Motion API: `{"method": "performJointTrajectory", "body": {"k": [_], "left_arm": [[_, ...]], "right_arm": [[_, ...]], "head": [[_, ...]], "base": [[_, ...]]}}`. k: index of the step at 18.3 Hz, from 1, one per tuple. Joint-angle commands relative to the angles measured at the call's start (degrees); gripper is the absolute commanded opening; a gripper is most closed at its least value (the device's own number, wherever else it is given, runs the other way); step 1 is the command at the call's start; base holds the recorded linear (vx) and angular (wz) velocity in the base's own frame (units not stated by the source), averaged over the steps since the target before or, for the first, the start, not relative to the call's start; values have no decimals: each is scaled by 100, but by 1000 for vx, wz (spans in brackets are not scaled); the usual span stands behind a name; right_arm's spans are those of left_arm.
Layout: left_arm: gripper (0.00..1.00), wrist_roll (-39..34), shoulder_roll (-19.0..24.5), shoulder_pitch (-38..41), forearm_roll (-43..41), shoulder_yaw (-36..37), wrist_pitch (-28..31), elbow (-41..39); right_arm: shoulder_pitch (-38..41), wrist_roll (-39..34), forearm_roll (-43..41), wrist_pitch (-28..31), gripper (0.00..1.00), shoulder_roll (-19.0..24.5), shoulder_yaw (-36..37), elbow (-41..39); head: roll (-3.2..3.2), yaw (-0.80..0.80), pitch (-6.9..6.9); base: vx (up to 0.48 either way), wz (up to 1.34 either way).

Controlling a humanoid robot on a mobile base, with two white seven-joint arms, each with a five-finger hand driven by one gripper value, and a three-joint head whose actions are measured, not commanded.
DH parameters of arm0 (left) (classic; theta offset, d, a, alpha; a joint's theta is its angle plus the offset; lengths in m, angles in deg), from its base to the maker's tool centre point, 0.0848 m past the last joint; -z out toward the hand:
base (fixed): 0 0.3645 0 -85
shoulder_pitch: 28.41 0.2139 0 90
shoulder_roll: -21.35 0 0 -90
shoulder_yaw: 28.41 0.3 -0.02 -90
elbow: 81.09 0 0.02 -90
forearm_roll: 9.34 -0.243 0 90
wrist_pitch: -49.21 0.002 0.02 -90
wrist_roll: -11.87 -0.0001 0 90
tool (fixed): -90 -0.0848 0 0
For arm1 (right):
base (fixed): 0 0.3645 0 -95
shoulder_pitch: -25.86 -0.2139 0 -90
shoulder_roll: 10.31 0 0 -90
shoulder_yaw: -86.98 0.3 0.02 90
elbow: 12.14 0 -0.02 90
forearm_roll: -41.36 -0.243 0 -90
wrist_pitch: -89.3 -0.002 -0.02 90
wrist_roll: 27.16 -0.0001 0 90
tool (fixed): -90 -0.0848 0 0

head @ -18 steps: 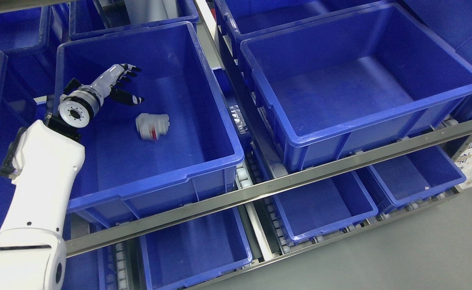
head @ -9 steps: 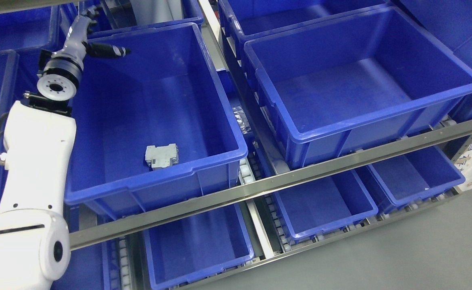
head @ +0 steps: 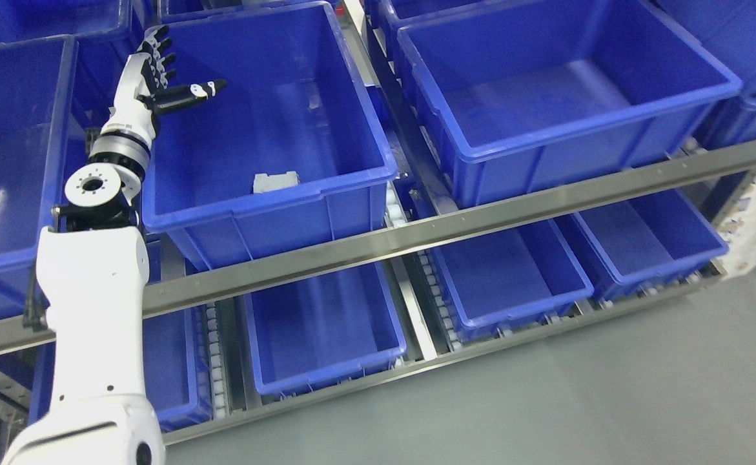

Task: Place circuit breaker on shelf
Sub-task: 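Withdraw the open left hand upward from the bin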

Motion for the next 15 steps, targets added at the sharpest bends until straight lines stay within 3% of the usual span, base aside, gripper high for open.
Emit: {"method": "performJointTrajectory", "body": {"k": [1,6,15], "left_arm": [[99,38,-212,824,444,-173,321,-3514],[99,38,-212,1755,444,39,-434,-3805],[99,-243,-212,2135,444,-85,-470,-3938]], "right_arm": [[-3,1,0,338,100,-100,-114,0],[-3,1,0,338,100,-100,-114,0],[-3,1,0,338,100,-100,-114,0]], "head": [[0,0,0],[0,0,0],[0,0,0]], "base": [[-332,-170],[-298,-181],[-158,-87]]}}
